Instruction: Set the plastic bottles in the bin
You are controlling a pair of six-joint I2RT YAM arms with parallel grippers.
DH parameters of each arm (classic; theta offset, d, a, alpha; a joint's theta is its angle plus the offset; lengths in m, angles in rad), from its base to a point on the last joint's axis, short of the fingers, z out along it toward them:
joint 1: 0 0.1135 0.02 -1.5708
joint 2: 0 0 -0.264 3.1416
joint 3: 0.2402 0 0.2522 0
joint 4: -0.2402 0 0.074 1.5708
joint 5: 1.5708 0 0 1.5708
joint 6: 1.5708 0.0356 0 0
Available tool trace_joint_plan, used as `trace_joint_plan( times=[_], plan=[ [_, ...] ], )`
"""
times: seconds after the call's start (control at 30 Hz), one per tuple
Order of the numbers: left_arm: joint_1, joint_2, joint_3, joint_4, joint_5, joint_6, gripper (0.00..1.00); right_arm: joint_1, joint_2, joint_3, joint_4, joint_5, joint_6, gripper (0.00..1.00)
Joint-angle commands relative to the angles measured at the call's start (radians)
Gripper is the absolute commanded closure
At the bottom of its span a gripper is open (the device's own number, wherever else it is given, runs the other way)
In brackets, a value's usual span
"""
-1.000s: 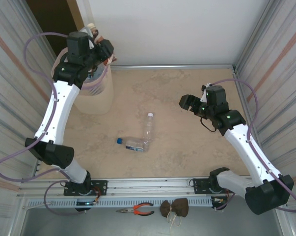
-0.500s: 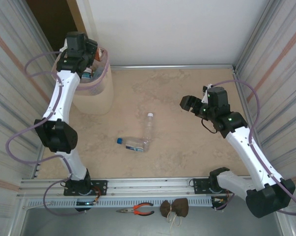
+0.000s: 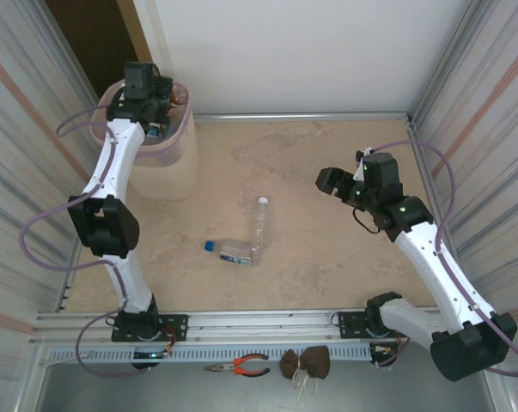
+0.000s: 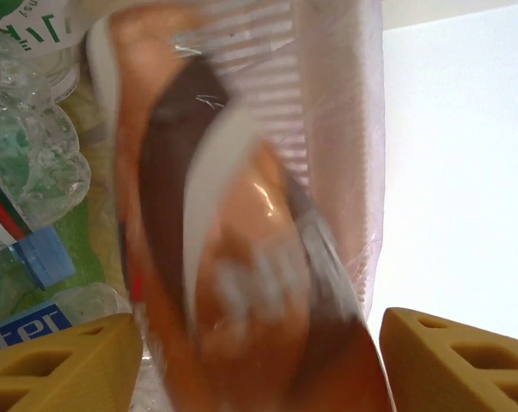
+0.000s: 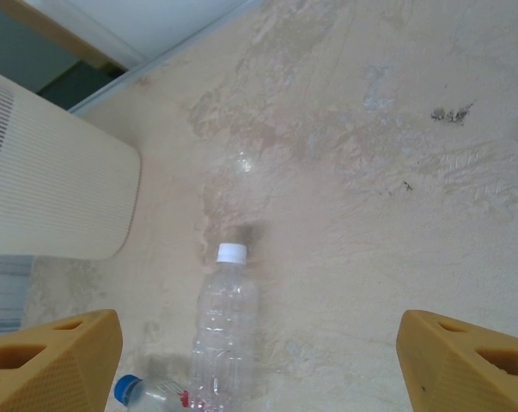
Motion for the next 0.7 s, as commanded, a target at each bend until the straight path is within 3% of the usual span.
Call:
trace_joint_plan(
  times=[0.0,0.17,0.33,0.67],
  plan=[
    [0.010,-0.035,0.028,-0.015,0.009,-0.020,0.23,-0.003,-0.025,-0.014,-0.010,0.014,-0.002,0.18],
    [0.009,-0.083,0.011,-0.004,0.015,-0.014,0.22,-0.003,-0.026,-0.013,-0.009,0.010,0.001,0.18],
    [0.010,-0.115,0.009,0.025,0.031,0.028,0.28,-0.001,-0.028,-0.015,-0.007,0.007,0.002,0.18],
    [0.009,-0.055,0.066,0.132,0.186,0.130,0.62,-0.003,-0.029,-0.023,-0.006,0.009,0.004,0.18]
  ],
)
